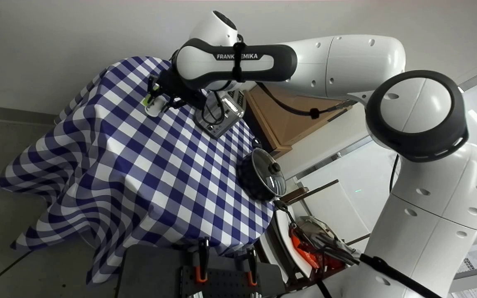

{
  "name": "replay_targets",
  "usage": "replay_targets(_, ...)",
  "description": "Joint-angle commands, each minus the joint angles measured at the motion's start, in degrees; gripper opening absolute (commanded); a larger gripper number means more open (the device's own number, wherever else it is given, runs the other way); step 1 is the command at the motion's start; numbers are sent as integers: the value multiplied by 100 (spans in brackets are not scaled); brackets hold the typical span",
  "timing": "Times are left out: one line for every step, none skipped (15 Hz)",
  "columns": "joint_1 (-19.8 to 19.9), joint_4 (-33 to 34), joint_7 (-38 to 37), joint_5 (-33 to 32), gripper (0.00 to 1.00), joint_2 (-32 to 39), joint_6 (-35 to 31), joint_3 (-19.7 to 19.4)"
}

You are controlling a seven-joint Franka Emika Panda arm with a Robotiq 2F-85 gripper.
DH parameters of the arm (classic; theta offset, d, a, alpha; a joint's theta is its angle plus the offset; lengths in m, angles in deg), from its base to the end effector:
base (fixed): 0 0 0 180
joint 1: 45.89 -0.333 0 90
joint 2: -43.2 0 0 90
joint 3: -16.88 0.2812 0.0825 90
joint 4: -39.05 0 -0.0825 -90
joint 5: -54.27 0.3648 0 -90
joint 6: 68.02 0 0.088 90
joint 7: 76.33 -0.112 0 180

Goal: Move the white object to the right

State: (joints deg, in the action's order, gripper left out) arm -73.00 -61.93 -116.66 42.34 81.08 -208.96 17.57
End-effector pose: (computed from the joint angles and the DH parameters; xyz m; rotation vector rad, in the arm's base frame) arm 0.5594 0.2939 0.1752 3.0518 -0.0944 0.1548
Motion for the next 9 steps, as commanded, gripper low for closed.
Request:
replay_targets(197,-747,156,119,17,-723,126,48)
replay_targets(250,-889,163,123,17,-853,158,58)
replay_targets(321,-1085,175,132,17,-1012,171,66)
replay_targets(379,-1245,162,135,17,-1157,203,65)
replay_targets(450,-1445,141,129,17,-1320,199,51)
replay_targets(519,-1605,125,133,17,-1465,220,47)
replay_targets(601,-1804,84,122,17,-1620,191,19)
replay_targets(684,-1984,45,113,17,-1759,166,-6)
replay_targets(780,-2169,15,107,17,-1909,152,-32)
